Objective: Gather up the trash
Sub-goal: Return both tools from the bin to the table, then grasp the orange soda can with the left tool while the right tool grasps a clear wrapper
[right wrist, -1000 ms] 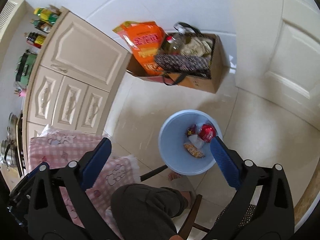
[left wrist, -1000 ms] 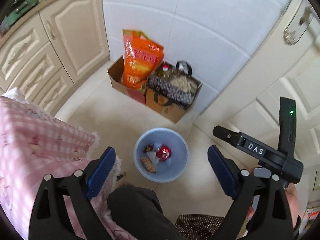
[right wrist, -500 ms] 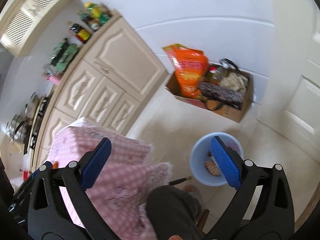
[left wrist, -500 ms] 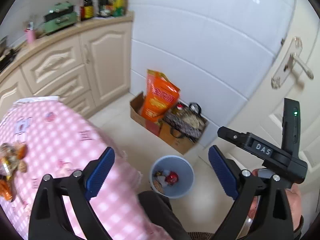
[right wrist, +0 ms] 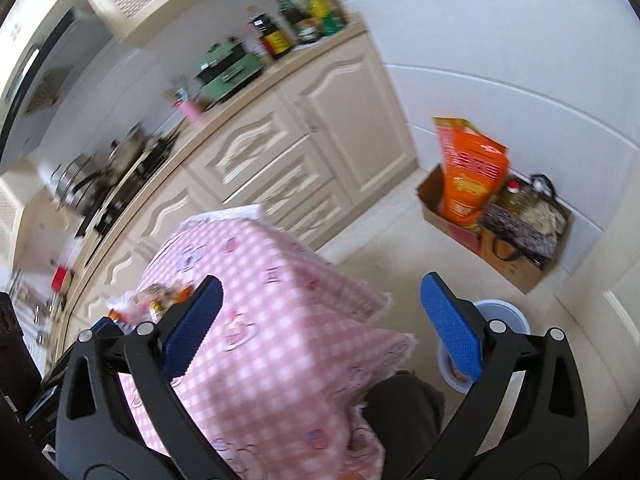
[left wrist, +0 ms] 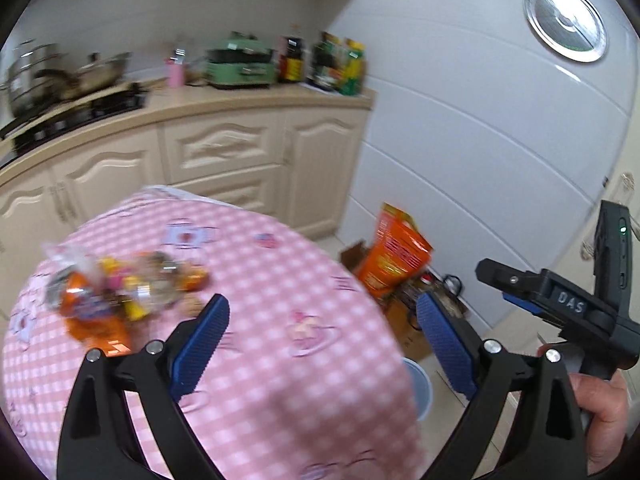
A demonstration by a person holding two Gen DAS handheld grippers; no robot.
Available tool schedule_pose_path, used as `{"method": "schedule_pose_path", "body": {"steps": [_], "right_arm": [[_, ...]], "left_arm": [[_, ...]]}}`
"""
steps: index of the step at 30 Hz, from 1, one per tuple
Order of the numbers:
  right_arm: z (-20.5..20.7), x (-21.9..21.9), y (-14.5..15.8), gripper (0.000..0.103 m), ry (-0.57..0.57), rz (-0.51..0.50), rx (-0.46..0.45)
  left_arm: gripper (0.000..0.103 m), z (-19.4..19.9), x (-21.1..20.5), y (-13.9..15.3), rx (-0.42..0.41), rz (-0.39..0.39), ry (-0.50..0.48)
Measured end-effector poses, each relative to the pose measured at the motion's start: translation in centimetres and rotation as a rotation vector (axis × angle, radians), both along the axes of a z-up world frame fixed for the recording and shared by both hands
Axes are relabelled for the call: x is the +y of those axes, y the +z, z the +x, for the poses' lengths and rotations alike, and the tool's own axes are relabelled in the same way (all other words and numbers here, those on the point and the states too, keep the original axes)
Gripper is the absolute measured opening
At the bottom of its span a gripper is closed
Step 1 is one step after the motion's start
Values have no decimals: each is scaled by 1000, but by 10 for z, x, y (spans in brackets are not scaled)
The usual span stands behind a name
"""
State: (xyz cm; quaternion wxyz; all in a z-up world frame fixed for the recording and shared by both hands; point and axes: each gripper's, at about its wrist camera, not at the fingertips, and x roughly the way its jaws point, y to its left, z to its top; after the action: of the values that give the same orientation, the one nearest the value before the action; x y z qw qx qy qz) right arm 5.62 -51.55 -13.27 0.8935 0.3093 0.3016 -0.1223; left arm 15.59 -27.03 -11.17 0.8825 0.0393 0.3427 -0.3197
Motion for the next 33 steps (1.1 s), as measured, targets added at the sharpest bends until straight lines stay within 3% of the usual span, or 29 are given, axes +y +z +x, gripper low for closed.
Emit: {"method": "schedule_pose_path", "body": {"steps": [10, 18, 25, 33], "right_arm": [[44, 71, 19, 97, 182, -60, -13], [70, 114, 22, 97, 284, -95, 3], [87, 137, 16, 97, 330, -109, 31], [105, 158, 8, 97, 367, -119, 61]], "left_arm": [[93, 10, 100, 9, -113, -6, 257], [93, 36, 157, -10, -70, -4, 392], [93, 58, 181, -26, -46, -12, 437], [95, 91, 174, -42, -36, -18, 421]]}}
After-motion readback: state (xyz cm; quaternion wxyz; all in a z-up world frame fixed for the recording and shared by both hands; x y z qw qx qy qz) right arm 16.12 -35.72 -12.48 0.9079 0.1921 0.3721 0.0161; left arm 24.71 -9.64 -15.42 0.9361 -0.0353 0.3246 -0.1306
